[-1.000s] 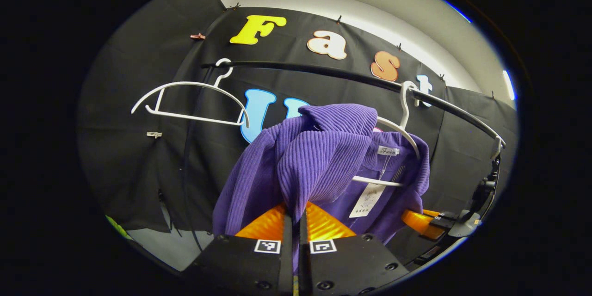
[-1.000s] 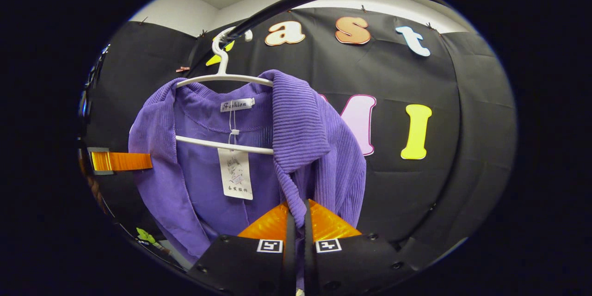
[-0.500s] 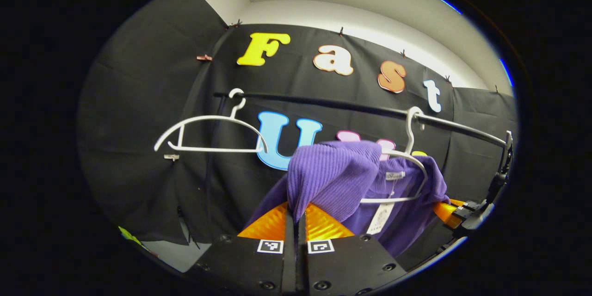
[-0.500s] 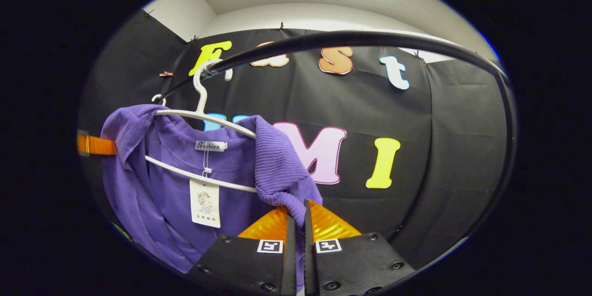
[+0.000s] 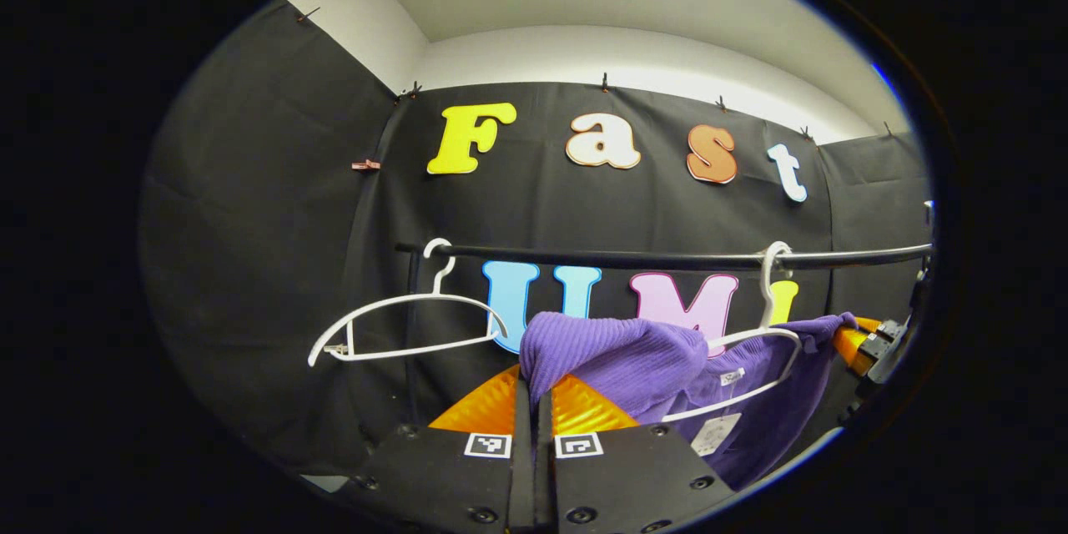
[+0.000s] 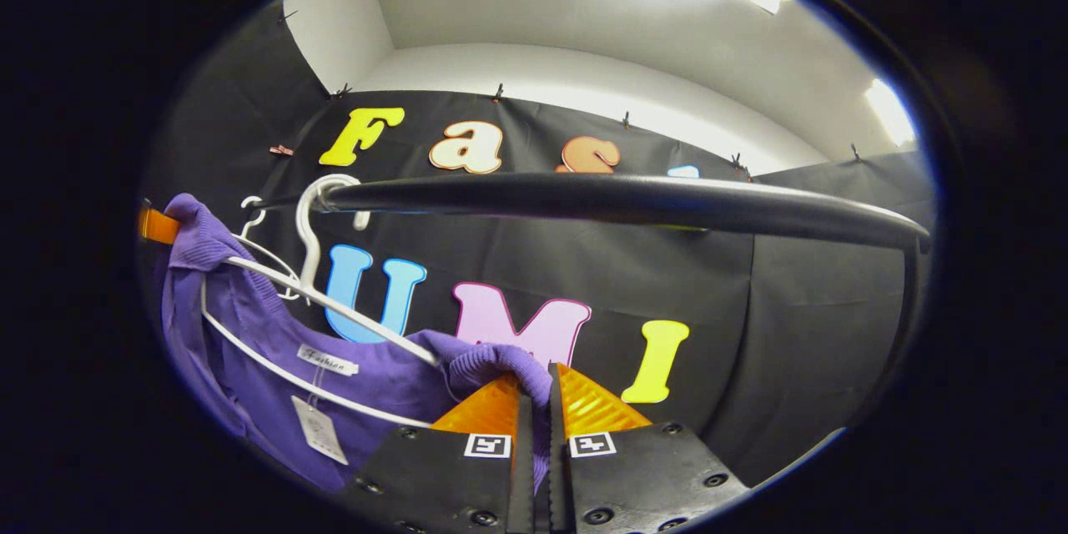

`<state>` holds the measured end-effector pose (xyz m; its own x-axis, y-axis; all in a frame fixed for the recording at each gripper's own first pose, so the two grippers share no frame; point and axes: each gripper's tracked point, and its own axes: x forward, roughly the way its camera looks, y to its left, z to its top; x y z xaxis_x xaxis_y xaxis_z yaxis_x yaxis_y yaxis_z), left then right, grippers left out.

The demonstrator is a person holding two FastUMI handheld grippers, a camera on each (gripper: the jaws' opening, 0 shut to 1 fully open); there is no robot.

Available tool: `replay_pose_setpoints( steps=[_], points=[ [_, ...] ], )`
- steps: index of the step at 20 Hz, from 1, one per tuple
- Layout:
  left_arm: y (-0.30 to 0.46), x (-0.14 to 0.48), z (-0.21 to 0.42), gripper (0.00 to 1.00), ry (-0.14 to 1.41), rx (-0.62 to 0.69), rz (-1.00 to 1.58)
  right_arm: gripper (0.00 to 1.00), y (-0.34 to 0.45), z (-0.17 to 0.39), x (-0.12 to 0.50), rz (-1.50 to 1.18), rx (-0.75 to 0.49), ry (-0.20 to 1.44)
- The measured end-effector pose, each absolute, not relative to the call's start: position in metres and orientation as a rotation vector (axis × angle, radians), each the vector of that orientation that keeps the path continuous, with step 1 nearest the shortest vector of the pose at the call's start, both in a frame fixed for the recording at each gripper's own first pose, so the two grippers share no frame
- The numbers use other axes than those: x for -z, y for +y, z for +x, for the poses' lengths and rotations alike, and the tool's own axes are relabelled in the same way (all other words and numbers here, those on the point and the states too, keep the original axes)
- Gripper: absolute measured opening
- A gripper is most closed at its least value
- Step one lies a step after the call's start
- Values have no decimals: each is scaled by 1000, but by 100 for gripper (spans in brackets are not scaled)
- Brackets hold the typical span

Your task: Grasp the clothes on the hanger with both hands and then place them into the laundry hamper below.

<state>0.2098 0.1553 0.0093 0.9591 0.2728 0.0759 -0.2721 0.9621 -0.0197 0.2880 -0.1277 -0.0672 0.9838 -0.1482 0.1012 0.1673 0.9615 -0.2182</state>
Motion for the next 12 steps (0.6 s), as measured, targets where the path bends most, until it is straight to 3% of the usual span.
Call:
replay_pose_setpoints(
  steps=[6, 12],
  points=[
    [214, -22, 244, 3, -78, -375, 93, 11, -139, 318, 68, -296, 200, -110],
    [215, 37, 283, 5, 25, -360, 122, 11, -166, 346, 115, -295, 247, -27]
  ],
)
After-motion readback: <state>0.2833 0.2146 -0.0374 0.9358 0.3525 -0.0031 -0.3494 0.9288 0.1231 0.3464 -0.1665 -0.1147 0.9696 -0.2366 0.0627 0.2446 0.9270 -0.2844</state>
